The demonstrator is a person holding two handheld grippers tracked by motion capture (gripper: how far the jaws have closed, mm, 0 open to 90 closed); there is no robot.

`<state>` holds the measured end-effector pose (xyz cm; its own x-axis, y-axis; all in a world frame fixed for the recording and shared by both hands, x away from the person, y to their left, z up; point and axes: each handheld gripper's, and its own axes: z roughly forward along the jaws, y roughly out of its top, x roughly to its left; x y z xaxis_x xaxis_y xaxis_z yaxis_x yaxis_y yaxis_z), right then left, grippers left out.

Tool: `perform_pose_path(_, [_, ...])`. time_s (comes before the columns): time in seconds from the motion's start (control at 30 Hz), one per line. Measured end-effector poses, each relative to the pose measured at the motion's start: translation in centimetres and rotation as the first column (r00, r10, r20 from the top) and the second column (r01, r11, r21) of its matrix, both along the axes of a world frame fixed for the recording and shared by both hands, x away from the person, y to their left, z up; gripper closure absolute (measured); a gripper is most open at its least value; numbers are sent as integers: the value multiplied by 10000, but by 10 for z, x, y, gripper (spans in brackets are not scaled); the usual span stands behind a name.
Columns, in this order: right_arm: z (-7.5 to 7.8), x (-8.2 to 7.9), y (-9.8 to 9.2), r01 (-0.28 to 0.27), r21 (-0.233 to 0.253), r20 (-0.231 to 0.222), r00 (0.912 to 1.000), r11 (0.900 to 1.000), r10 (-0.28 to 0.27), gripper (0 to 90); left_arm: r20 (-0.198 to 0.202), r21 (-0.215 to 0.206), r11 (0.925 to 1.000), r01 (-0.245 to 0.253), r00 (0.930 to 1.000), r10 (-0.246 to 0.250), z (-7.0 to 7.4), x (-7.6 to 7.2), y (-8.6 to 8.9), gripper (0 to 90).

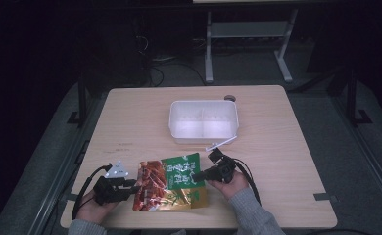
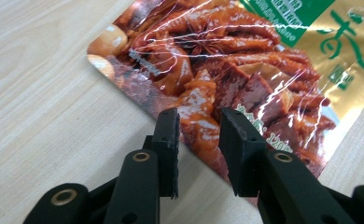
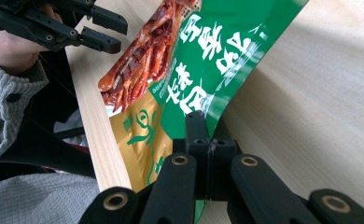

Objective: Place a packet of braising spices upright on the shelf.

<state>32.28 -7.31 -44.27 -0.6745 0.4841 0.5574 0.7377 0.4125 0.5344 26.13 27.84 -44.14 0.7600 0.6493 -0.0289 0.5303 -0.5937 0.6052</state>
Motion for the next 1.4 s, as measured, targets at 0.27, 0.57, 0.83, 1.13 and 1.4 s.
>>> perform_pose_path(0.27, [28,0,2,-410,-117,587,9974,9991,416,899,139,-90,9998,-200,9997,202,1,-1,4,639])
perform_pose_path(0.57, [55,6,-1,-901,-293,787,9926,9955,922,900,202,-180,9992,-348,9992,352,1,-1,5,609])
perform_pose_path(0.83, [86,14,0,-1397,-659,1047,9837,9880,1461,900,260,-284,9983,-514,9983,521,1,0,7,572])
perform_pose_path(1.13, [119,22,3,-1885,-1067,1139,9731,9763,2004,900,320,-323,9979,-570,9978,581,1,0,8,558])
perform_pose_path(1.4, [153,22,7,-2222,-1432,1543,9575,9644,2435,900,399,-343,9972,-666,9969,679,2,1,9,501])
